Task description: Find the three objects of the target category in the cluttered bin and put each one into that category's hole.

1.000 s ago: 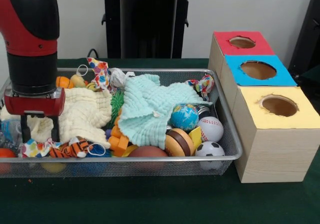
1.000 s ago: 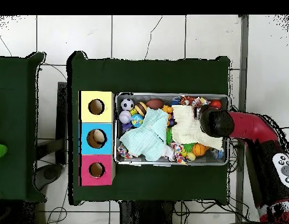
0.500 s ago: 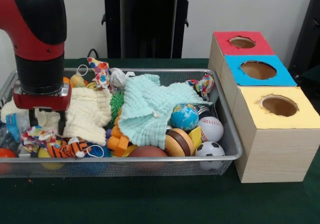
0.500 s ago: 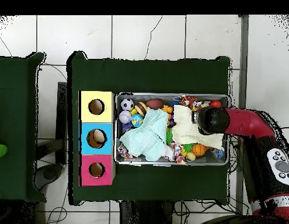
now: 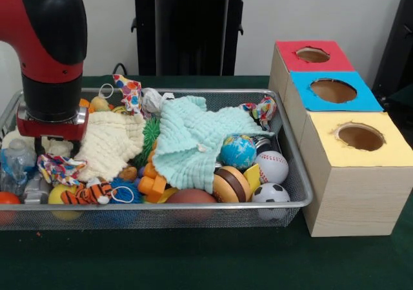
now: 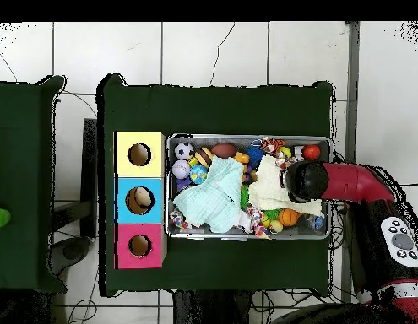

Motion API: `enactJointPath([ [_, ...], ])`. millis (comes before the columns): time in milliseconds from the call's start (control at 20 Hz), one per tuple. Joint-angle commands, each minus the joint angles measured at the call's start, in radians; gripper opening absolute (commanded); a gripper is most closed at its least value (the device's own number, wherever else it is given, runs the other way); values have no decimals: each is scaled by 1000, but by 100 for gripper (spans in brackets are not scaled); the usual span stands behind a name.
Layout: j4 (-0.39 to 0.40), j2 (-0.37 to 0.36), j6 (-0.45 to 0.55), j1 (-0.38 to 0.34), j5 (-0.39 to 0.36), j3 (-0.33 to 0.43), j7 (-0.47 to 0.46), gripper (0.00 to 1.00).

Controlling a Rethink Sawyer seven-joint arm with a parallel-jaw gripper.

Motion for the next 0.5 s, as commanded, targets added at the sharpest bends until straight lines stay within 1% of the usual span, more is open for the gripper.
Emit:
enactJointPath([
  [50, 4, -3, 103, 38, -102, -66, -147, 100],
  [200, 18, -72, 103, 31, -77, -33, -196, 100],
  [350, 52, -125, 84, 14, -49, -2, -211, 100],
  [450, 70, -135, 78, 5, -31, 13, -204, 100],
  [500, 70, -125, 104, 5, -11, 16, -190, 100],
])
